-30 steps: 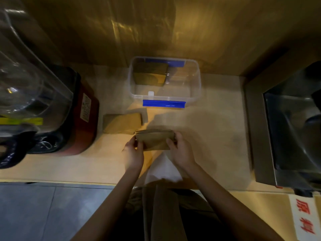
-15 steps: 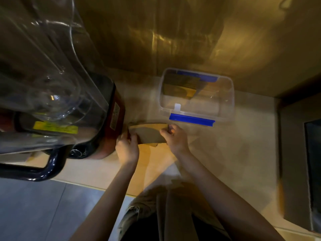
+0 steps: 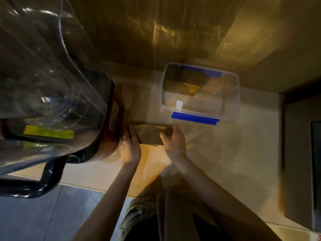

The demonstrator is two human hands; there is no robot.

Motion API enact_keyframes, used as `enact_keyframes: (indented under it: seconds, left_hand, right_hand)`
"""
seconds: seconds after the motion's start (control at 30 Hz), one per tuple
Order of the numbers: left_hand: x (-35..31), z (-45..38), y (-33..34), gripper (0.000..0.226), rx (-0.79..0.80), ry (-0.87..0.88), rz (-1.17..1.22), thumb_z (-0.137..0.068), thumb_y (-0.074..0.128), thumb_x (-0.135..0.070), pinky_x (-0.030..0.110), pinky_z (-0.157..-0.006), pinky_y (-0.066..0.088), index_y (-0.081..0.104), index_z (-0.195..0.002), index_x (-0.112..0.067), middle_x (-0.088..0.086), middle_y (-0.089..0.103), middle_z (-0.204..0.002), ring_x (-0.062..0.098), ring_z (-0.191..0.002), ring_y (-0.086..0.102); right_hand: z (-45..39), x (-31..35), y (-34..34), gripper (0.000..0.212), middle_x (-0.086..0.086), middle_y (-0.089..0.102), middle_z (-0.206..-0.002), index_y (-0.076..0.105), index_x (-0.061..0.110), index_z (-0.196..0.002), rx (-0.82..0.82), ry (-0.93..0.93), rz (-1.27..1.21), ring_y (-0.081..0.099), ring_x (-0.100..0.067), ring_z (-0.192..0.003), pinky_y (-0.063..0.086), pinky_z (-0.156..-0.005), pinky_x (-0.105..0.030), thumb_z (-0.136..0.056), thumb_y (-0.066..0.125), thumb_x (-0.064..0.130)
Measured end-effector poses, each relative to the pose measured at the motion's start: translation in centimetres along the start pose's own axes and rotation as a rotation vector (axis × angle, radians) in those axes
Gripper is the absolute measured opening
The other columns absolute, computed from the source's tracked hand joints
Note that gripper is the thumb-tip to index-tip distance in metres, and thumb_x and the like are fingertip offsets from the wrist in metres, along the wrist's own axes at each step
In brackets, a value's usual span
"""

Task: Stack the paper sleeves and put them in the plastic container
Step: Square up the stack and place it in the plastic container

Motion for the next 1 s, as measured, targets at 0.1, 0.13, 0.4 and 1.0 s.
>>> enact_keyframes:
  seconds: [0.1,0.13,0.4,1.0]
  left_hand:
    - [0.3,-0.1,-0.1,0.05,-0.015,-0.033,0.019,-0.095,0.036,-0.028,0.042,-0.108,0.029,0.031,-0.138,-0.005,0.026,0.04,-0.142,0.04,-0.129,0.039]
    - [0.6,-0.1,-0.1,0.052,-0.007,-0.047,0.027,-0.094,0.037,-0.03,0.044,-0.11,0.029,0.029,-0.139,-0.005,0.025,0.039,-0.143,0.04,-0.129,0.038]
    - [0.8,-0.2,0.4,0.056,0.042,-0.047,-0.067,-0.09,0.047,-0.028,0.048,-0.103,0.035,0.032,-0.136,-0.001,0.03,0.044,-0.136,0.044,-0.123,0.041]
    - [-0.3,2.4,3.7,0.05,0.483,0.039,0.262,-0.071,0.07,-0.002,0.015,-0.064,0.05,0.049,-0.116,-0.007,0.012,0.055,-0.11,0.023,-0.097,0.054]
  right_hand:
    - [-0.2,-0.7,-0.4,0.011,-0.001,0.063,-0.083,0.055,0.021,-0.085,-0.01,0.071,-0.158,0.059,-0.015,-0.081,0.046,-0.07,-0.022,-0.081,0.064,0.017]
    - [-0.2,-1.1,-0.3,0.013,0.004,0.06,-0.079,0.054,0.021,-0.086,0.016,0.117,-0.216,0.058,-0.012,-0.079,0.043,-0.066,-0.018,-0.08,0.064,0.015]
    - [0.4,-2.6,2.8,0.023,-0.011,0.065,-0.094,0.062,0.005,-0.1,0.207,0.368,-0.279,0.062,-0.027,-0.093,0.047,-0.08,-0.035,-0.078,0.059,0.011]
    - [2.8,-6.2,-0.8,0.028,-0.004,0.065,-0.094,0.06,0.019,-0.095,0.437,0.336,-0.291,0.061,-0.027,-0.1,0.051,-0.082,-0.029,-0.074,0.07,0.005]
Point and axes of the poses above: each hand's wrist, its own z-axis away from the middle knuckle, its own y-axis out of the palm, x = y × z, the point moved 10 cm from there along -z, towards the middle knuckle
